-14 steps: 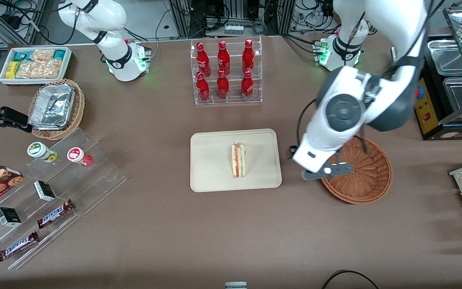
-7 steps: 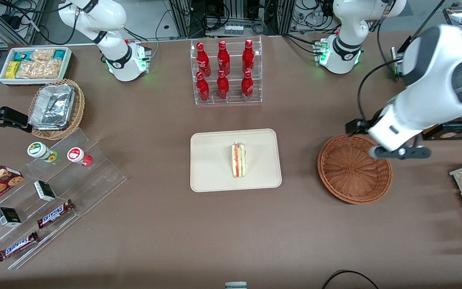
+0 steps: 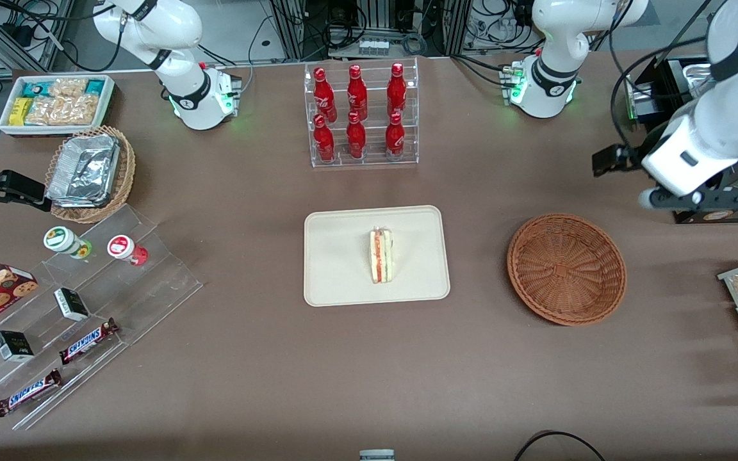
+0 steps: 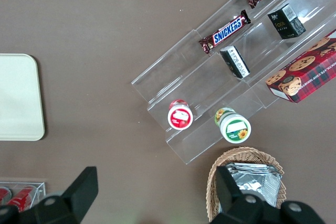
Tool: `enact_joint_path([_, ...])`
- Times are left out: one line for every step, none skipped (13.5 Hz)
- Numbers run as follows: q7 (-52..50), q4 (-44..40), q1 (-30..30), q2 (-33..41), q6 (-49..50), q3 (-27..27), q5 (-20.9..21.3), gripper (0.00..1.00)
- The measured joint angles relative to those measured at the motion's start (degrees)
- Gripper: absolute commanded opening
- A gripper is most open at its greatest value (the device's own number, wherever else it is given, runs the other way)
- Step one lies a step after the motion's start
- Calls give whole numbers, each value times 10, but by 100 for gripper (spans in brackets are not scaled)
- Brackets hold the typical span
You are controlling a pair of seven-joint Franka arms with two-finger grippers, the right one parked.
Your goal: Place sandwich from basket to tray
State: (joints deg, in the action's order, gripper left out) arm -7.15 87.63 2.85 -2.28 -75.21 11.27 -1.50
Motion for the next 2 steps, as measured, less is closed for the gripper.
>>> enact_joint_path([1,0,-1,11,12,-11,0,100])
enact_joint_path([3,0,-5,21,23,-25,-1,100])
